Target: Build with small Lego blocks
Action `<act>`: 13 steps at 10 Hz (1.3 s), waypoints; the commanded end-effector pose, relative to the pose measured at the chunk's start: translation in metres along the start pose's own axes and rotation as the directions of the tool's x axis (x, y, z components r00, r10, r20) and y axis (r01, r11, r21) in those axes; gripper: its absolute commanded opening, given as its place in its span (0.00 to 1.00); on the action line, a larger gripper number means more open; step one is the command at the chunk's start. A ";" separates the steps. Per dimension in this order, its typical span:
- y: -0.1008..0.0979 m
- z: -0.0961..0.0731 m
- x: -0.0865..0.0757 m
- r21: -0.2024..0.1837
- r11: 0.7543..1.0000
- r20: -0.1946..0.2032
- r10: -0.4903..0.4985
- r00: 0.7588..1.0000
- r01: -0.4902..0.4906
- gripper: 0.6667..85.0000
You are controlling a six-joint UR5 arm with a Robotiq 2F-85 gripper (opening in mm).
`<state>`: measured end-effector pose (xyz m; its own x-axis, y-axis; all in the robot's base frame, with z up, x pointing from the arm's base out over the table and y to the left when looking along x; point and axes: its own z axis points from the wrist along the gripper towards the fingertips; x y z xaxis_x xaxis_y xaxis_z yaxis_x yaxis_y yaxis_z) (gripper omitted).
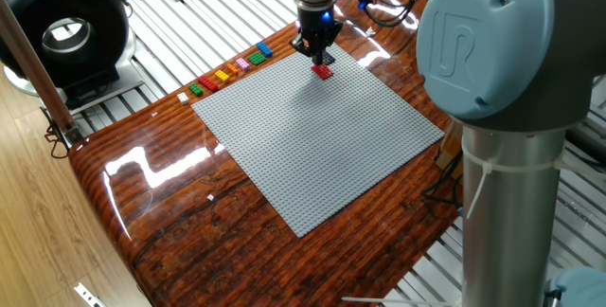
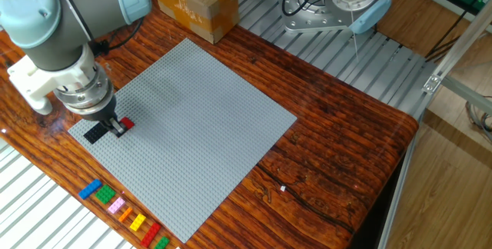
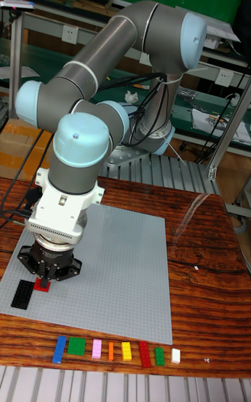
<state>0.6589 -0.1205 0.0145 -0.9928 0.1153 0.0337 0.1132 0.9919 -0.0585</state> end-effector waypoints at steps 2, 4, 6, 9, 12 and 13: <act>0.004 0.005 0.001 -0.058 0.998 0.022 0.008 1.000 -0.006 0.00; 0.010 0.014 -0.006 -0.074 0.997 0.049 0.008 0.999 -0.004 0.00; 0.015 0.015 -0.008 -0.092 0.996 0.058 0.007 0.998 -0.002 0.00; 0.019 0.003 -0.005 -0.070 0.997 0.029 0.039 0.999 -0.037 0.00; 0.017 0.012 -0.010 -0.089 0.996 0.064 0.020 0.998 -0.014 0.00; 0.020 0.018 -0.015 -0.100 0.995 0.082 0.016 0.996 -0.007 0.00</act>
<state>0.6684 -0.1058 0.0016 -0.9915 0.1285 -0.0186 0.1282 0.9917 0.0135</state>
